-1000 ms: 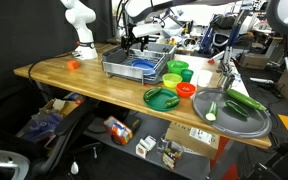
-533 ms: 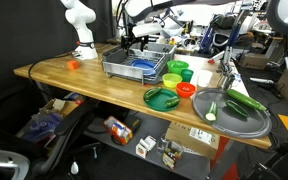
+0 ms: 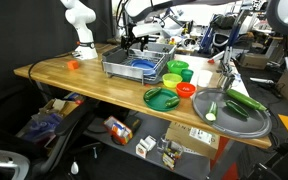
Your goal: Pick up the blue plate from the dish rack and put it on the table.
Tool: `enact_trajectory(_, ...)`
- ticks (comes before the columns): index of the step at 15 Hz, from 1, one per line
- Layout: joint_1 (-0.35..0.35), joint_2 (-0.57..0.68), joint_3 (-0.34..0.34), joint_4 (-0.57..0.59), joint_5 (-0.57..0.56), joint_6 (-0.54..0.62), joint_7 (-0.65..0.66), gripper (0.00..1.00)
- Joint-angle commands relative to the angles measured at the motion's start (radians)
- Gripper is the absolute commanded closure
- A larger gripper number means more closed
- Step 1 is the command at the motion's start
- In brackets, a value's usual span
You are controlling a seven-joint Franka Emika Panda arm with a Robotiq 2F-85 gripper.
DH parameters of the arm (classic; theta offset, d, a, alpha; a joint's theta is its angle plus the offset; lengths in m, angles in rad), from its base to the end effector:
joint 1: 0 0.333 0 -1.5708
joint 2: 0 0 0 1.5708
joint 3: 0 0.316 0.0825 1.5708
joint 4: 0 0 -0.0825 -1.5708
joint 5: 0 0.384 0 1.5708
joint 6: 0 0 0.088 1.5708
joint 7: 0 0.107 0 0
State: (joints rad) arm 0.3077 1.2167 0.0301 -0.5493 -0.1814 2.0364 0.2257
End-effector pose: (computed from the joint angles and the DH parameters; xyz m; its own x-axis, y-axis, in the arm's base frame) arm 0.7924 0.2515 0.2928 0.9449 0.1539 0.2889 0.1343 -0.9871 0.0867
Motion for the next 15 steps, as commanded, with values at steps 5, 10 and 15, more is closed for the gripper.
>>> enact_trajectory(5,-0.006,0.034,-0.028,0.035,-0.008,0.030,0.103,0.00)
enact_trajectory(10,-0.006,0.085,-0.031,0.060,-0.008,0.082,0.144,0.00)
enact_trajectory(15,-0.010,0.125,-0.075,0.087,-0.033,0.136,0.178,0.00)
